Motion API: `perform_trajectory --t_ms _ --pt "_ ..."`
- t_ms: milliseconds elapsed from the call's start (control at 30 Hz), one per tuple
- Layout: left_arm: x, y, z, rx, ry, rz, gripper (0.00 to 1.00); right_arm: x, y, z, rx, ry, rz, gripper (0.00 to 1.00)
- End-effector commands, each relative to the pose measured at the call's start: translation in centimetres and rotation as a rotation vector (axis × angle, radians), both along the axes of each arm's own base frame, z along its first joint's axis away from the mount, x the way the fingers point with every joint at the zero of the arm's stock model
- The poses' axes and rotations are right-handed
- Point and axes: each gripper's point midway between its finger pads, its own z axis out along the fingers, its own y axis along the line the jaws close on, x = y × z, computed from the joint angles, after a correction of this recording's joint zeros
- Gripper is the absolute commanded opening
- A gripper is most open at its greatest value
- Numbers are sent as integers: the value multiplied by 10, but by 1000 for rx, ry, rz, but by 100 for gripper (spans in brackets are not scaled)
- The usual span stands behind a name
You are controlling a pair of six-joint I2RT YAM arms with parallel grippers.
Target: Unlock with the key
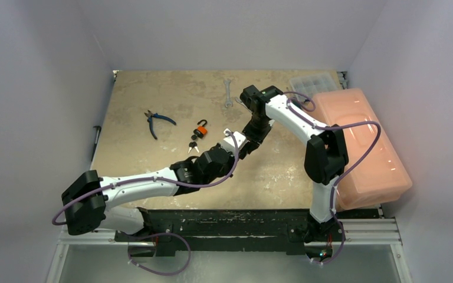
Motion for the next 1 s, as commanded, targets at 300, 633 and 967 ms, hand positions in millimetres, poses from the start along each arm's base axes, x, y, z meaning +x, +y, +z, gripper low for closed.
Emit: perform_trajectory --t_ms 300,633,967 --pt "12 -23 44 -117 -65 20 0 -10 16 18 48 10 1 0" --pt "6 -37 46 -205 13 11 0 -14 16 20 48 5 -7 0" --pt "7 -32 48 -159 -21 1 0 -15 20 22 48 -4 -2 0"
